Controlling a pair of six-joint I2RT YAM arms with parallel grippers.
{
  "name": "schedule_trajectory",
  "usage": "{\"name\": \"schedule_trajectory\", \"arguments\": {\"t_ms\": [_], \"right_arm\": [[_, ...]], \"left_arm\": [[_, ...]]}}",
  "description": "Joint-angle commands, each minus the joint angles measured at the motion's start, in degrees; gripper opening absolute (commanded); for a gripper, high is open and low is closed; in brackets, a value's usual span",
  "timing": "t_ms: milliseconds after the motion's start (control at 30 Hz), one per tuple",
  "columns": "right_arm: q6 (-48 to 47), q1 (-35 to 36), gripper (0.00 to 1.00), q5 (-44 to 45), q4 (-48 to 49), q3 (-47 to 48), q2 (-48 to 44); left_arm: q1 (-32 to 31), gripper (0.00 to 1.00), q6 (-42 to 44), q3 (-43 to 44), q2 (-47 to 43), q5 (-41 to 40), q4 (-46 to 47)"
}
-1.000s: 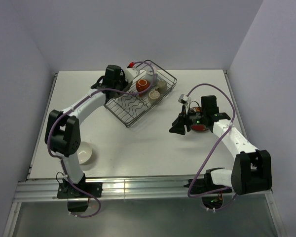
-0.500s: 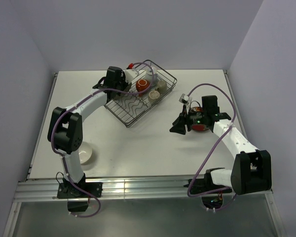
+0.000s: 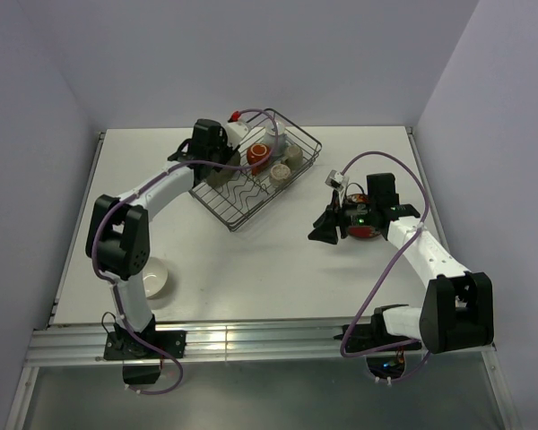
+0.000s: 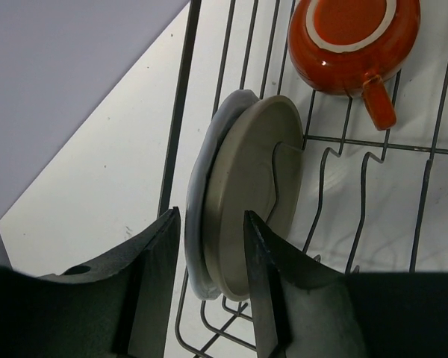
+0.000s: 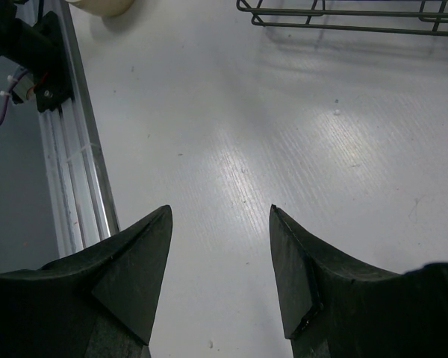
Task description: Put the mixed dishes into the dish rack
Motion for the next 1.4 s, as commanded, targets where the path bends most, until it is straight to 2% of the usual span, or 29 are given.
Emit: {"name": "schedule_trajectory", "arguments": {"t_ms": [0,100,200,300,400,533,600,667,700,733,867,1067,1367], "right_arm": [[-1.1,-0.5,0.62,-0.6,0.4,0.4,0.0],[-1.2,-0.7,0.62,0.7,0.0,0.7,0.1],[-0.5,-1.1,0.62,3.9,-0.2,1.6,0.1],[1.2,-2.2,0.62,7.3,-0.4,2.7,0.4],[3.9,-4.5,0.62,12.2,-0.7,4.4,1.1],[10.2,-11.7,0.62,21.3,-1.3,7.5,3.6],[14.9,-16.6,0.63,28.7,-2.7,10.6,6.7],[20.1,-19.5,0.63,36.9,-4.4,12.6,9.1],[20.5,-20.2,0.63,41.4,-5.6,14.4,11.8],[21.5,-20.8,0.63,43.4,-6.2,14.8,12.7],[27.3,-24.2,0.62,47.1,-6.4,14.8,15.8],[33.4,-25.4,0.57,50.4,-6.4,16.3,22.2],[38.8,-25.8,0.50,50.9,-5.1,16.3,28.4]], "left_arm": [[0.0,0.45,-2.5,0.8,-5.6,-0.4,2.5],[0.0,0.51,-4.6,0.8,-8.5,-0.6,2.4],[0.0,0.64,-7.2,0.4,-12.3,-0.6,2.0],[0.0,0.72,-10.1,-1.7,-16.7,-0.7,1.9],[0.0,0.75,-13.4,-5.5,-22.1,-0.5,2.1],[0.2,0.87,-21.3,-13.6,-29.8,-1.3,2.5],[0.9,0.94,-30.3,-16.8,-34.9,1.8,2.6],[1.5,0.94,-39.2,-21.5,-39.8,5.8,2.6],[1.8,0.97,-41.8,-23.7,-41.5,8.2,4.4],[1.8,0.98,-43.9,-27.9,-43.2,12.3,5.7],[1.8,0.97,-56.5,-37.5,-51.6,18.5,13.9],[1.8,0.96,-64.4,-45.7,-57.0,22.2,17.4],[1.8,0.95,-69.9,-52.8,-60.2,24.0,21.8]]}}
